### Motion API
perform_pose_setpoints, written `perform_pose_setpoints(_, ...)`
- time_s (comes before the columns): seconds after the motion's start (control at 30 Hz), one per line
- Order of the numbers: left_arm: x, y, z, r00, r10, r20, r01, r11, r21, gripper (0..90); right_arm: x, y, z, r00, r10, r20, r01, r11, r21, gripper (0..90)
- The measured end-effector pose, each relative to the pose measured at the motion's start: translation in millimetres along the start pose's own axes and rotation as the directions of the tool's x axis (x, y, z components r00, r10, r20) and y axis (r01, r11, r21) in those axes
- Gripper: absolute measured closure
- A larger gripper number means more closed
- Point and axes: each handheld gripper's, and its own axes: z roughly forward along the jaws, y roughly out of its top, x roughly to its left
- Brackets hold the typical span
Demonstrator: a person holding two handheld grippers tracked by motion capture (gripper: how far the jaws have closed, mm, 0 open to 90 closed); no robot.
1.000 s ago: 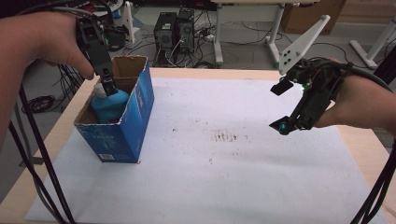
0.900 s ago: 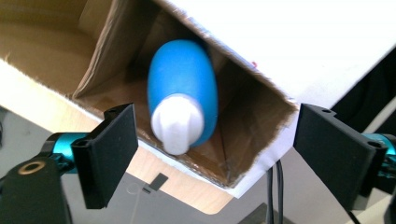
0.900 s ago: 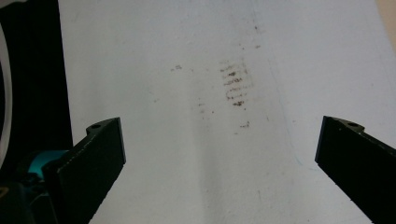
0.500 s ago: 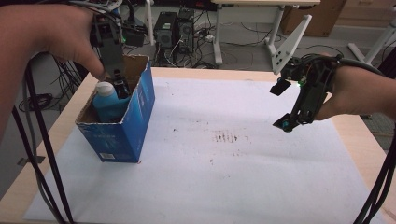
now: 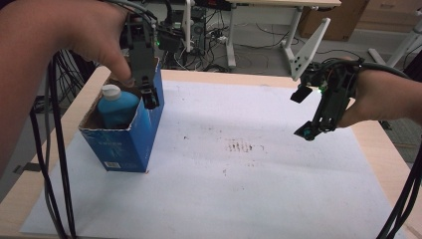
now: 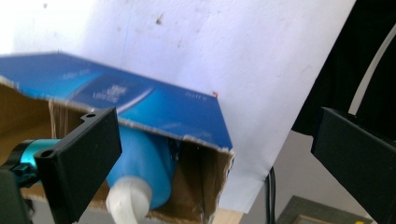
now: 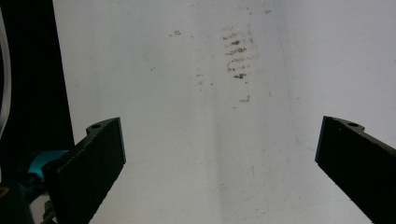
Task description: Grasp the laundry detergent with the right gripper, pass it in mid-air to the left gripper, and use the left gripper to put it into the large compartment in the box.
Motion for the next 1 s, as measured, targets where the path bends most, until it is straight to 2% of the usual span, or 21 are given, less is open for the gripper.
perform_pose_setpoints(0.27, -8.5, 17.8, 3.5, 0.9968, 0.079, 0.012, -0.079, 0.9969, -0.006, 1.6, -0.8, 0.9, 1.6, 1.0000, -0.001, 0.000, 0.001, 1.000, 0.010, 0.6)
perform_pose_setpoints(1.0, -16.5, 30.6, 5.3, 0.9921, 0.125, 0.010, -0.125, 0.9920, -0.015, 1.6, 1.4, -0.4, 2.9, 1.0000, -0.001, 0.009, 0.000, 0.999, 0.040, 0.6)
